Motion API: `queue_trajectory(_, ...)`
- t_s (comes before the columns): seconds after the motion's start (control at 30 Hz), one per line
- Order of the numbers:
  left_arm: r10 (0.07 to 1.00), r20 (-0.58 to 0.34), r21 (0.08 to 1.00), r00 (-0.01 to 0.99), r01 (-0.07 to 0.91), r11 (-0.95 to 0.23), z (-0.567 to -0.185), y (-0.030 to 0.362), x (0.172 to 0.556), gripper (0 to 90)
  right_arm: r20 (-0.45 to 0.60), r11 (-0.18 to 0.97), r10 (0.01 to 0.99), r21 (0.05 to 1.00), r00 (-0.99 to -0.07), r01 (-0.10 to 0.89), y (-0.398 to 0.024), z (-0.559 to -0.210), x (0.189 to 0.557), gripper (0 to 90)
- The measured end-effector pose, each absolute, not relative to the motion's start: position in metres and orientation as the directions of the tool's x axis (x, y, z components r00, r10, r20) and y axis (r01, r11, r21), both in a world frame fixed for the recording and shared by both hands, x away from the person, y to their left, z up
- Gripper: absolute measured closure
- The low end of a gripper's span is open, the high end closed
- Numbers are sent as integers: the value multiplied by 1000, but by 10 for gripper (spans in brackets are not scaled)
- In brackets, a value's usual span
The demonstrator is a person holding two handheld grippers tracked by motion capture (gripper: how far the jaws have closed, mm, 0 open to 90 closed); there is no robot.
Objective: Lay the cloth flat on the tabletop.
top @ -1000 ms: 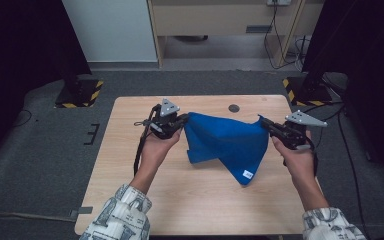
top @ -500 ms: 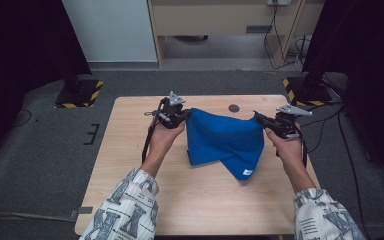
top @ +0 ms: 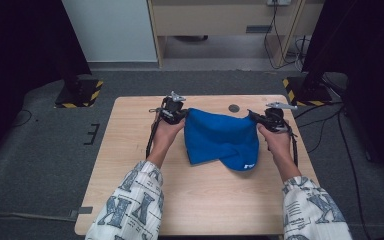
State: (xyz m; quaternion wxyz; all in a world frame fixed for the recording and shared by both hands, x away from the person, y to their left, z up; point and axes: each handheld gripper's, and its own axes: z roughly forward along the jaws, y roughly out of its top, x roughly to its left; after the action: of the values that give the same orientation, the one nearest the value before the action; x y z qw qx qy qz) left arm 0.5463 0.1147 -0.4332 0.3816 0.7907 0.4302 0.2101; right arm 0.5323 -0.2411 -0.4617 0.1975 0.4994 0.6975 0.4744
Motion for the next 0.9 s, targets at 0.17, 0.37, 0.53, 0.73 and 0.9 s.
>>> queue_trajectory(0.17, 840, 2, 760, 542, 546, -353, -446, 116, 553, 868, 191, 65, 890, 846, -415, 530, -234, -472, 541, 869)
queue_trajectory(0.37, 858, -36, 756, 512, 576, -311, -455, 116, 560, 668, 189, 47, 911, 836, -367, 547, -232, -477, 549, 584)
queue_trajectory(0.53, 861, -60, 770, 504, 572, -282, -451, 116, 557, 357, 164, 60, 923, 832, -348, 552, -228, -474, 547, 241)
queue_trajectory(0.73, 847, -84, 797, 525, 546, -259, -439, 117, 542, 263, 138, 93, 911, 848, -388, 521, -225, -463, 534, 170)
queue_trajectory(0.9, 838, -109, 815, 534, 530, -232, -438, 124, 513, 218, 125, 121, 893, 858, -432, 498, -222, -457, 510, 234)
